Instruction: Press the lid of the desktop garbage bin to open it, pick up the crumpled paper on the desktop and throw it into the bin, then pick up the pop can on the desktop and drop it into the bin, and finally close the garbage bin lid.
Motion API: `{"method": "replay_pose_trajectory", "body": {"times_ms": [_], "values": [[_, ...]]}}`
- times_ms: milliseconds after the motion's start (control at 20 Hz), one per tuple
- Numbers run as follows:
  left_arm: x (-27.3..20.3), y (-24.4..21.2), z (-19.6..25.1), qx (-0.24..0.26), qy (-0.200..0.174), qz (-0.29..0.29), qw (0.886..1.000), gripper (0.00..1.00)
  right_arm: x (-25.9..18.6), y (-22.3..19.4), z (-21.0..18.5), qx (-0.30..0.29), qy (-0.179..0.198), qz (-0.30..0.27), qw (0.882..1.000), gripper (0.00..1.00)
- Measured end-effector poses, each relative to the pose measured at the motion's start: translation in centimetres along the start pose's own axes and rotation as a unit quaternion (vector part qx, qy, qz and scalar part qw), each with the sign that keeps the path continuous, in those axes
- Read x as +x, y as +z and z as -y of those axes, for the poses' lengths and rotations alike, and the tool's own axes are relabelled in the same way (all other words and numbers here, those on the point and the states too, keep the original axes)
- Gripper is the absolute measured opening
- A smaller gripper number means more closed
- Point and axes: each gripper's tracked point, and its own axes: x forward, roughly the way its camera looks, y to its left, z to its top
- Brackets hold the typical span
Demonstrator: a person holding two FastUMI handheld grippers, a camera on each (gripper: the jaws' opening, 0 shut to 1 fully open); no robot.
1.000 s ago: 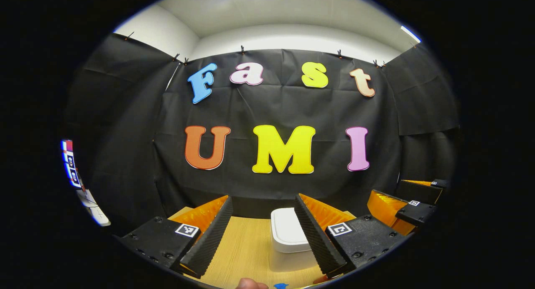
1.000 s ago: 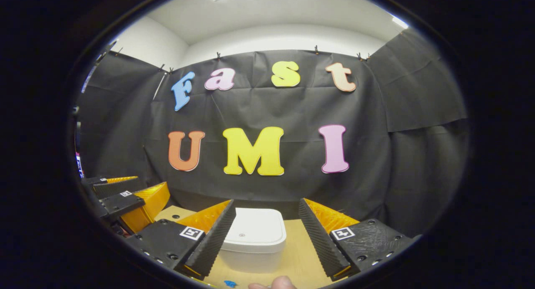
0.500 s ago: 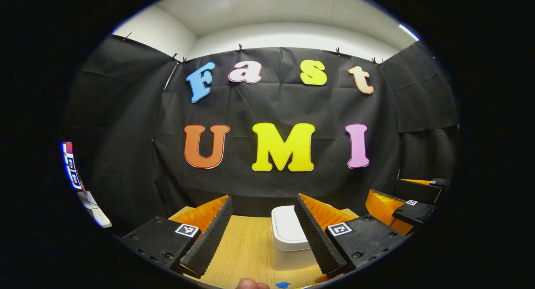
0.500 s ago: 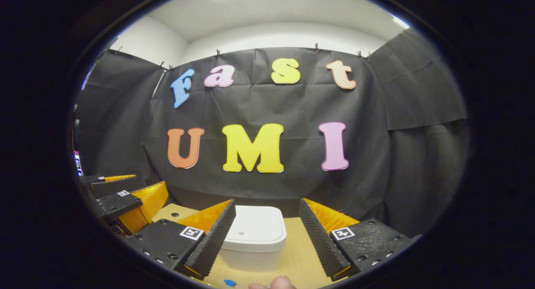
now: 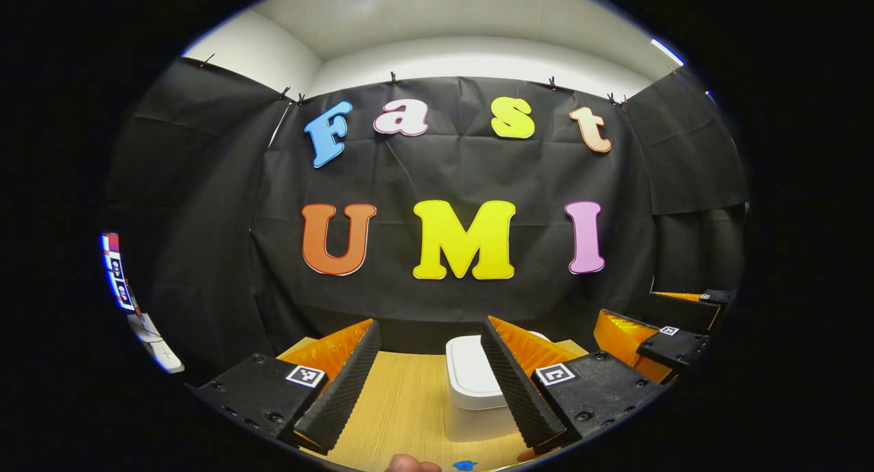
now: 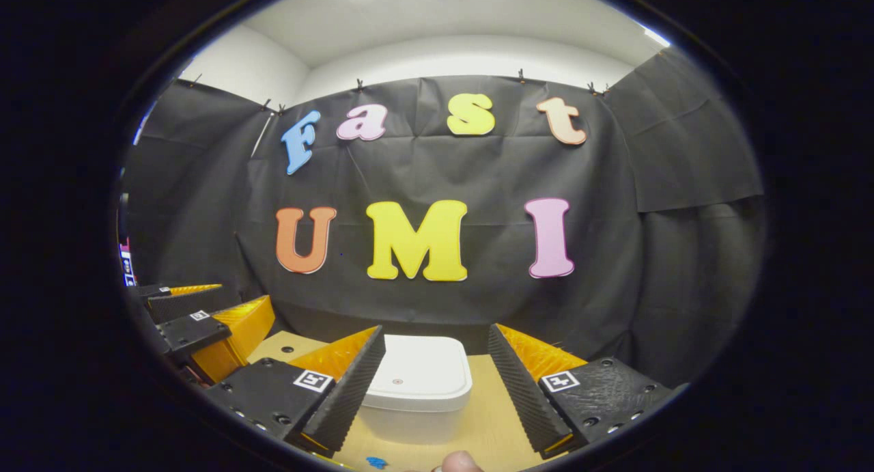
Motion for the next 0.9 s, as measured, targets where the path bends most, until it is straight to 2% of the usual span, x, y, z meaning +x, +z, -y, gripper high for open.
{"method": "replay_pose_trajectory", "body": {"times_ms": [250, 600, 900], "values": [[0.1, -0.2, 0.0, 0.005, 0.000, -0.001, 1.000, 0.96, 0.9, -1.4, 0.3, -0.005, -0.007, -0.023, 1.000, 0.95], [0.1, -0.3, -0.3, 0.007, 0.009, -0.003, 1.000, 0.96, 3.8, -3.9, -0.8, 0.003, 0.003, -0.067, 0.998, 0.96], [0.0, -0.2, -0.8, 0.006, 0.023, -0.002, 1.000, 0.96, 6.1, -6.7, -1.5, 0.005, 0.012, -0.108, 0.994, 0.94]]}}
